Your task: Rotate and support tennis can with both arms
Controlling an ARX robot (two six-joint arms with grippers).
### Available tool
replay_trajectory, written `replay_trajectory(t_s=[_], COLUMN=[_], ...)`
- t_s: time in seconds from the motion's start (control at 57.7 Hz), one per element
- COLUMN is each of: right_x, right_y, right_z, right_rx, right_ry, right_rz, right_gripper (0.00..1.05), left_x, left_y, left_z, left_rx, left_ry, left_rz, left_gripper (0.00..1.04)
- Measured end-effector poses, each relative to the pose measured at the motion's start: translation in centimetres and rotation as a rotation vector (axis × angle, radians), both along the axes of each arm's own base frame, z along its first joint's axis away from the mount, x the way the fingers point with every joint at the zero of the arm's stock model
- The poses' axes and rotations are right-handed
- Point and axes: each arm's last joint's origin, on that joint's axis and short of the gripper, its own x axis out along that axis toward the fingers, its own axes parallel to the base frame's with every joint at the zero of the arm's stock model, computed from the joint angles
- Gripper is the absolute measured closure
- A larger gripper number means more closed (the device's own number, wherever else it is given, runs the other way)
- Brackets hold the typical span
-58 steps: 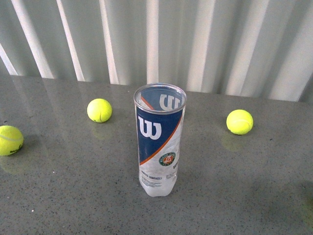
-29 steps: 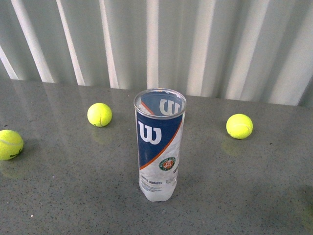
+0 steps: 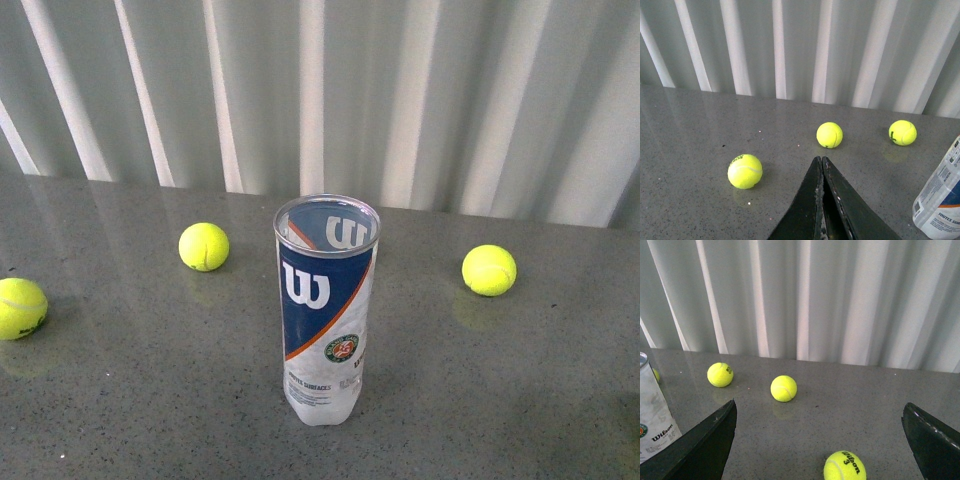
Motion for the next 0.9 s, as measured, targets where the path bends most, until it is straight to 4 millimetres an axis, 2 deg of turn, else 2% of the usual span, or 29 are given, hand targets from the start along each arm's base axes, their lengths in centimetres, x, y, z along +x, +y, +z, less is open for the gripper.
replay_trajectory(t_s=[0.901], right_x=[0.0], right_y=[0.0], right_z=[0.0], right_rx=[0.000], right_ry=[0.000], right_rz=[0.000], right_gripper=[0.07], left_x=[-2.7], left_y=[0.0], left_z=[0.3], left_rx=[-0.001], left_ry=[-0.023], left_rz=[-0.001], left_gripper=[1.01])
